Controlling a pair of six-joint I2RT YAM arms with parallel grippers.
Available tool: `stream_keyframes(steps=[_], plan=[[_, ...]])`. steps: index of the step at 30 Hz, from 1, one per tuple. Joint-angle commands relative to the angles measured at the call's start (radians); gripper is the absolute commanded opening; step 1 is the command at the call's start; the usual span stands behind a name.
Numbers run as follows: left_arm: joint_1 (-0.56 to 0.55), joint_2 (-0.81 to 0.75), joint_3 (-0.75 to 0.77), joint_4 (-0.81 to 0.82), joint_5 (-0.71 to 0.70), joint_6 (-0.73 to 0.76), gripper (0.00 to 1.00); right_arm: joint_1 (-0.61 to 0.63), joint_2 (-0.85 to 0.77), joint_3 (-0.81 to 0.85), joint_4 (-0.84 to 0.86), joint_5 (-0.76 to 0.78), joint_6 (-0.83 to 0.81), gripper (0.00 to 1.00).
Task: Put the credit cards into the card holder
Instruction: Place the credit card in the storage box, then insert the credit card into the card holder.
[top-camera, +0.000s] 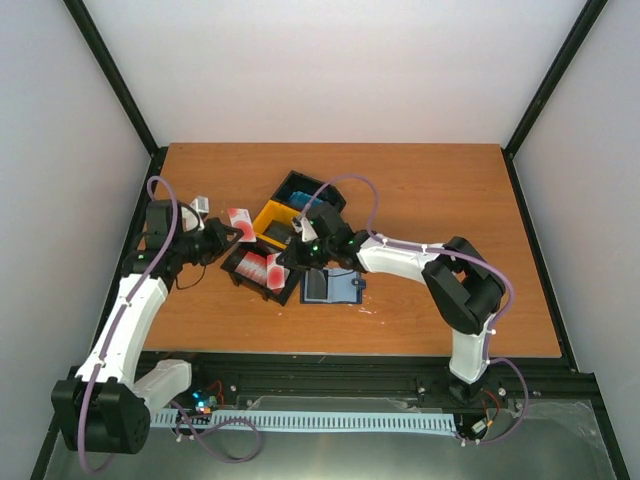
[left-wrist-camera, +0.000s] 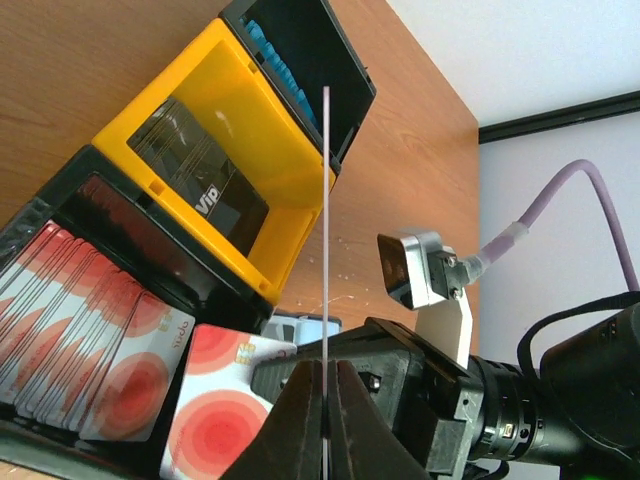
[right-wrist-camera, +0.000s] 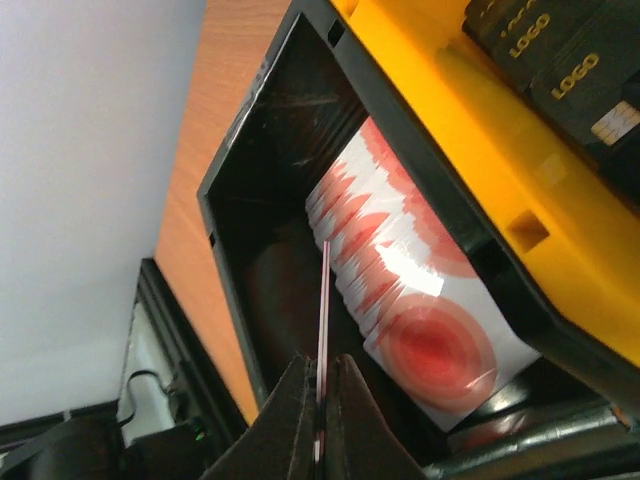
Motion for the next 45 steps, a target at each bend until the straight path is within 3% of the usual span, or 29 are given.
stream_keyframes(steps=[1, 12, 23, 30, 34, 38, 45], plan=[[0.006, -0.042, 0.034, -0.061, -0.001, 0.045, 0.01, 0.033, 0.023, 0.002, 0.054, 0.202, -0.035, 0.03], [0.006, -0.124, 0.001, -0.085, 0.064, 0.062, 0.01, 0.102, 0.095, 0.01, 0.087, 0.316, -0.025, 0.05], [0.0, -0.157, -0.082, -0.052, 0.202, 0.1, 0.01, 0.115, -0.095, -0.058, -0.092, 0.444, 0.002, 0.48], [-0.123, -0.152, -0.18, 0.15, 0.279, 0.006, 0.01, 0.098, -0.237, -0.1, -0.188, 0.462, 0.0, 0.53], [-0.158, -0.132, -0.217, 0.256, 0.318, -0.035, 0.01, 0.031, -0.409, -0.217, -0.128, 0.38, -0.012, 0.57], [-0.219, -0.091, -0.283, 0.411, 0.349, -0.13, 0.01, -0.081, -0.528, -0.325, -0.056, 0.182, 0.014, 0.65], [-0.34, -0.002, -0.319, 0.625, 0.361, -0.303, 0.01, -0.14, -0.584, -0.42, 0.076, -0.114, 0.103, 0.76]])
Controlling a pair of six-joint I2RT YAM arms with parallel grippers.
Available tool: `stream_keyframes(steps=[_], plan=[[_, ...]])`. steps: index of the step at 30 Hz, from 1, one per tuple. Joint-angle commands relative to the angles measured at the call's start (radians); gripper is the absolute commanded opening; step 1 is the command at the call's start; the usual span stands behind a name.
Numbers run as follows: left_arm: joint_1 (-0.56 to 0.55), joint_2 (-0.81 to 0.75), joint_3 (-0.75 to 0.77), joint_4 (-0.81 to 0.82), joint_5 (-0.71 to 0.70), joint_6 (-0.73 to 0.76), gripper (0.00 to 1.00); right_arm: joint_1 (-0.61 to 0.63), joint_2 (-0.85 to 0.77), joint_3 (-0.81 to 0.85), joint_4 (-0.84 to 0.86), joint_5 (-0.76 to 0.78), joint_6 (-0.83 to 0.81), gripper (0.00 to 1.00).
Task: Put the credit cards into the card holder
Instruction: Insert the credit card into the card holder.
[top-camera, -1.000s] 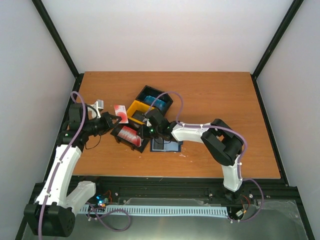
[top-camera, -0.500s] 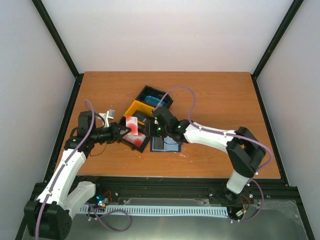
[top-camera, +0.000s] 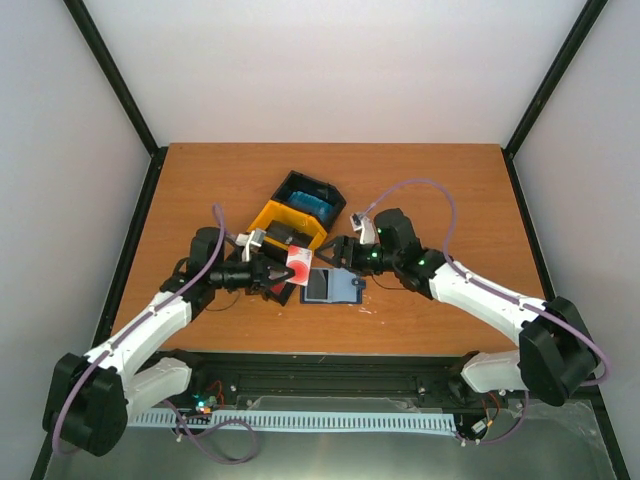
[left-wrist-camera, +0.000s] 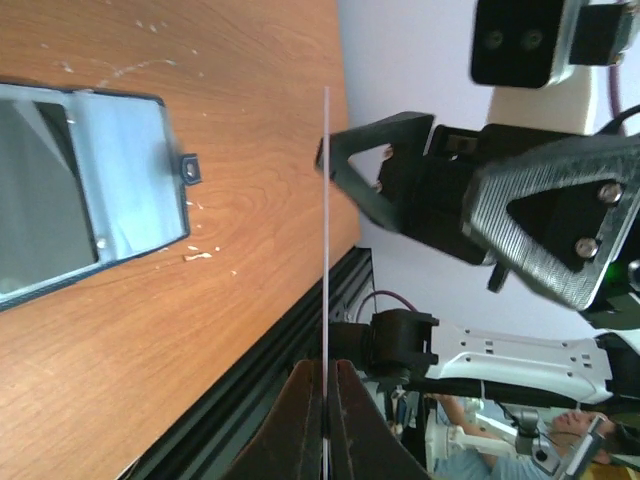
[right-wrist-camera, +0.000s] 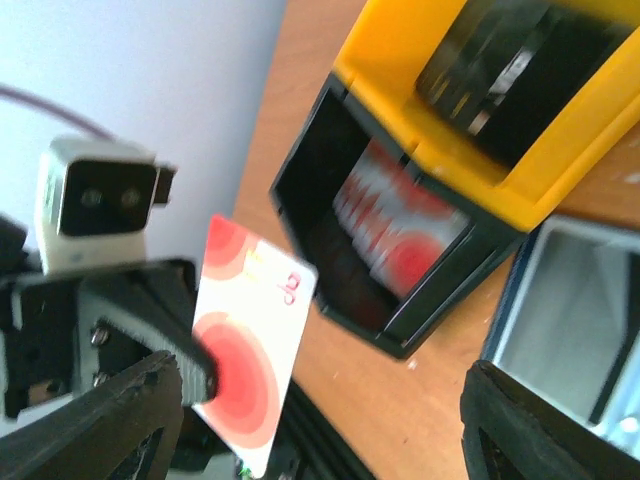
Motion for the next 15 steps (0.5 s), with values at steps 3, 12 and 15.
stream_keyframes(steps=[3, 12, 15], plan=[[-0.04, 0.011, -0.038, 0.327, 0.064, -0.271, 0.01, -0.021, -0.03, -0.056, 0.144, -0.273, 0.104, 0.76], [-0.042, -0.01, -0.074, 0.544, 0.115, -0.489, 0.01, -0.027, 0.042, -0.035, 0.291, -0.398, 0.21, 0.59], [-0.042, -0.007, -0.088, 0.628, 0.137, -0.545, 0.01, -0.027, 0.057, -0.018, 0.308, -0.405, 0.226, 0.49]])
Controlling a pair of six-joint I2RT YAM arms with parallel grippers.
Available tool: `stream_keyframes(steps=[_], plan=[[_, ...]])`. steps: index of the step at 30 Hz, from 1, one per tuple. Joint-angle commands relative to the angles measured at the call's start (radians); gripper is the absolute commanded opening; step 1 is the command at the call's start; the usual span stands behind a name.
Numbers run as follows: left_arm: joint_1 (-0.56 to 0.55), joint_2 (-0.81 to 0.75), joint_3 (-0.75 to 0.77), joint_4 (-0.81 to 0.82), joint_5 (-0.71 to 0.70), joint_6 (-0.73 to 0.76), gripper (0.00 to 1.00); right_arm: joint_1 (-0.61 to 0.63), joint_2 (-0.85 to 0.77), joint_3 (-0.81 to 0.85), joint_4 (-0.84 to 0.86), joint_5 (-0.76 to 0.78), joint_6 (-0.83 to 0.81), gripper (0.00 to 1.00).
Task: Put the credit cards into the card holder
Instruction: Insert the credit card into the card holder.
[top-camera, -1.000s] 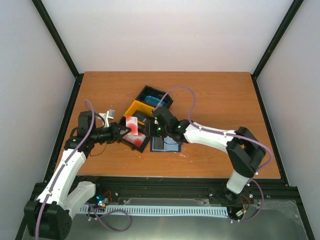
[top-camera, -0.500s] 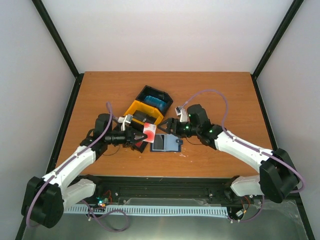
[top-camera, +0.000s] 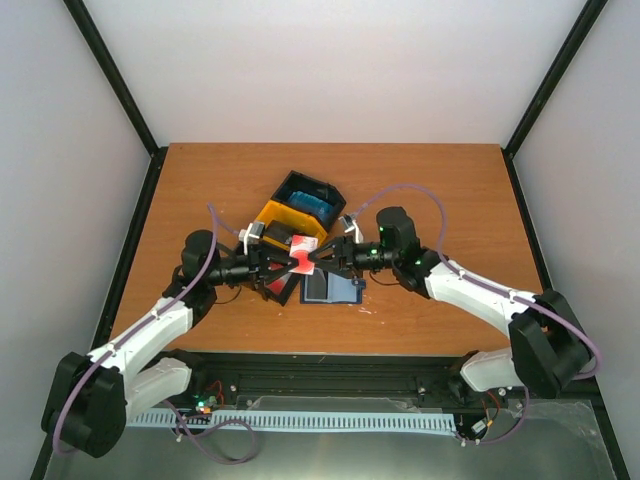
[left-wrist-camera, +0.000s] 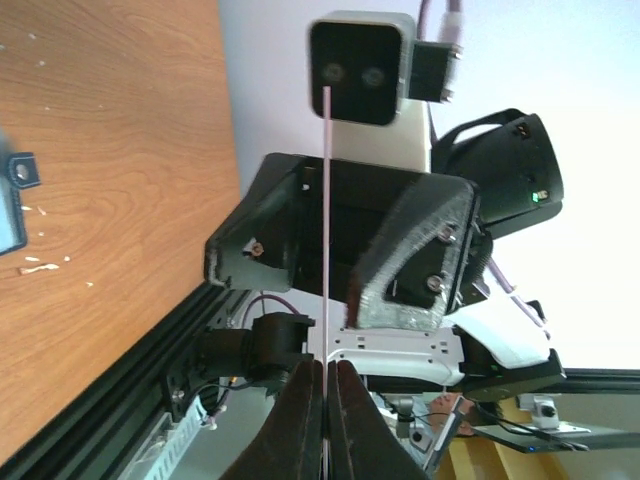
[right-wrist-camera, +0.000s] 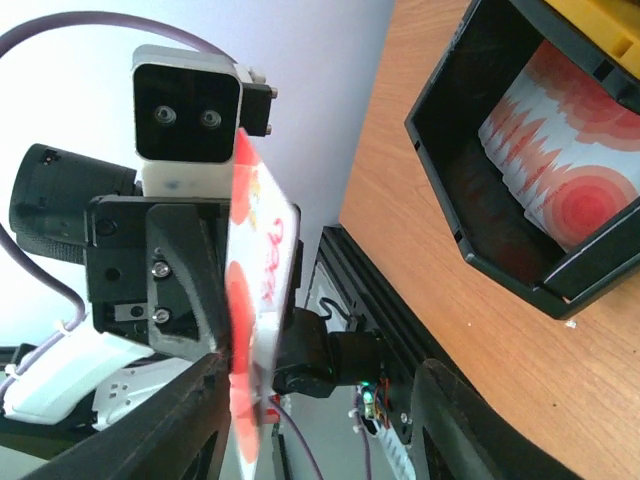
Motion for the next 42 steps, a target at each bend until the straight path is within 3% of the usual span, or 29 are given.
stream_keyframes(steps=[1, 6, 10, 11, 13, 15, 18, 24, 30, 37, 39, 42], plan=[[-0.009, -0.013, -0.009, 0.174, 0.052, -0.122, 0.01, -0.006, 0.027, 0.034, 0.086, -0.056, 0.055, 0.47], [-0.009, -0.014, -0.003, 0.168, 0.058, -0.134, 0.02, -0.006, 0.048, 0.041, 0.176, -0.074, 0.119, 0.32], [-0.009, -0.014, 0.015, 0.118, 0.057, -0.105, 0.08, -0.006, 0.059, 0.035, 0.241, -0.09, 0.16, 0.11], [-0.009, -0.014, 0.021, 0.101, 0.057, -0.094, 0.12, -0.007, 0.061, 0.035, 0.242, -0.09, 0.152, 0.05], [-0.009, -0.017, 0.029, 0.079, 0.05, -0.074, 0.28, -0.009, 0.064, 0.033, 0.247, -0.099, 0.129, 0.03], [-0.008, -0.024, 0.039, 0.052, 0.032, -0.052, 0.38, -0.016, 0.063, 0.016, 0.268, -0.108, 0.106, 0.03], [-0.002, -0.027, 0.046, 0.032, 0.016, -0.028, 0.39, -0.029, 0.07, -0.008, 0.323, -0.174, 0.093, 0.03], [0.011, -0.014, 0.053, 0.012, 0.008, 0.006, 0.25, -0.031, 0.072, 0.011, 0.202, -0.259, -0.024, 0.03], [0.008, 0.022, 0.086, 0.004, 0.031, 0.068, 0.05, -0.03, 0.085, 0.037, 0.105, -0.261, -0.086, 0.03], [-0.038, 0.085, 0.12, -0.012, 0.032, 0.134, 0.01, -0.031, 0.104, 0.063, 0.082, -0.24, -0.099, 0.04], [-0.04, 0.095, 0.125, -0.03, 0.008, 0.16, 0.01, -0.036, 0.105, 0.076, 0.015, -0.217, -0.139, 0.15], [-0.04, 0.085, 0.139, -0.122, -0.051, 0.233, 0.01, -0.057, 0.084, 0.076, -0.133, -0.157, -0.21, 0.44]])
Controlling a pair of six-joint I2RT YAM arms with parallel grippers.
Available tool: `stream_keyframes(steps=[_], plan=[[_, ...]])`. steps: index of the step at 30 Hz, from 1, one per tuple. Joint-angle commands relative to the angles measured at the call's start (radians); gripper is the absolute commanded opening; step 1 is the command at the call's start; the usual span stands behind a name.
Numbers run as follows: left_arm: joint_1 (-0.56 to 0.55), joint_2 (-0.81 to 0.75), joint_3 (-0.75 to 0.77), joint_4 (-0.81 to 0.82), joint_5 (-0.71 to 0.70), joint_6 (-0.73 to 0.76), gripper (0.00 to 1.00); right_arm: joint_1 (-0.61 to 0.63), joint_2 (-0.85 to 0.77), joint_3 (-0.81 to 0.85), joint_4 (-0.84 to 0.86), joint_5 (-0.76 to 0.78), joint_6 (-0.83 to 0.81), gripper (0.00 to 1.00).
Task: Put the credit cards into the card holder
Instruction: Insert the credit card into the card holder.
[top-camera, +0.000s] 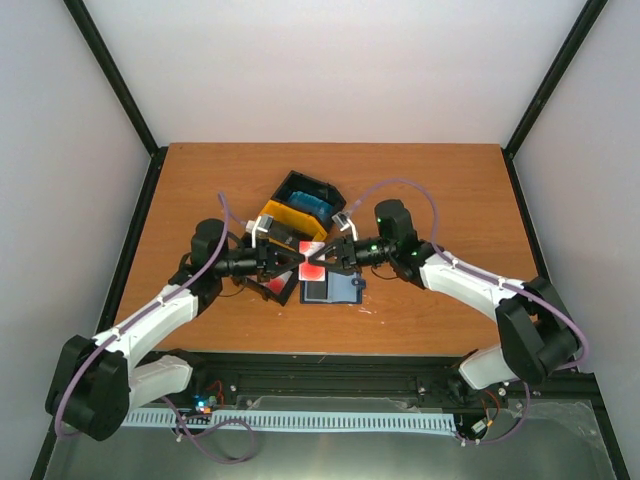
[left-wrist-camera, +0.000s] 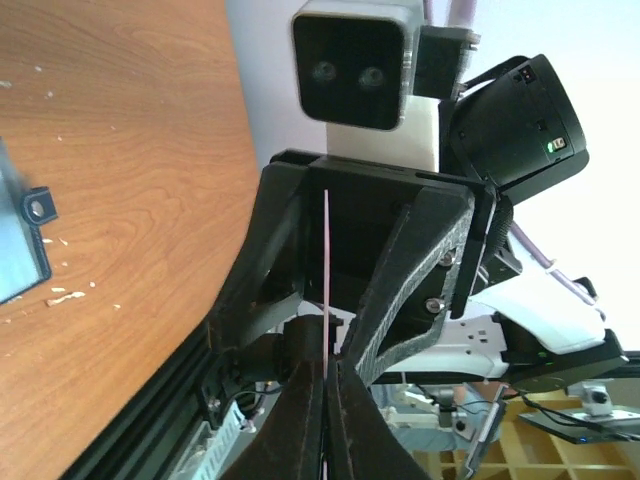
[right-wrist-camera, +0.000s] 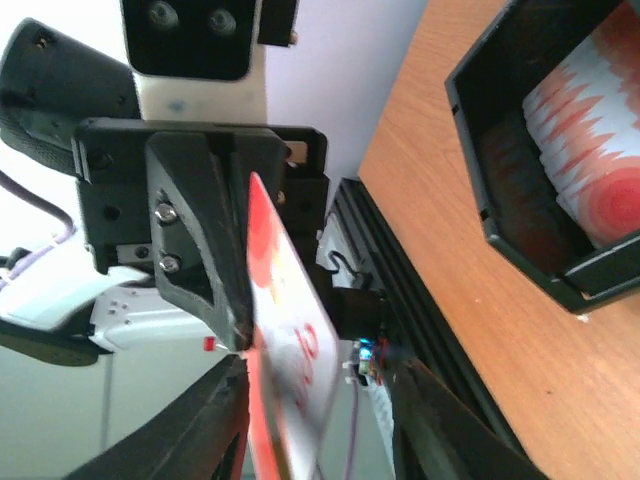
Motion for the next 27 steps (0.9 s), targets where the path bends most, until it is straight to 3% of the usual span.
stream_keyframes(steps=[1, 4, 11, 20, 27], plan=[[-0.014, -0.008, 0.06, -0.109, -0.075, 0.127, 0.01, -0.022, -0.027, 0.022, -0.21, 0.081, -0.131, 0.51], [-0.015, -0.01, 0.059, -0.155, -0.131, 0.163, 0.01, -0.05, -0.068, 0.002, -0.316, 0.126, -0.202, 0.62], [-0.034, 0.017, 0.011, -0.194, -0.308, 0.198, 0.01, -0.055, -0.077, -0.006, -0.537, 0.344, -0.31, 0.64], [-0.176, 0.236, 0.085, -0.21, -0.46, 0.249, 0.01, 0.002, 0.022, 0.112, -0.764, 0.686, -0.368, 0.57], [-0.243, 0.396, 0.16, -0.213, -0.475, 0.292, 0.01, 0.053, 0.089, 0.121, -0.768, 0.733, -0.374, 0.43]])
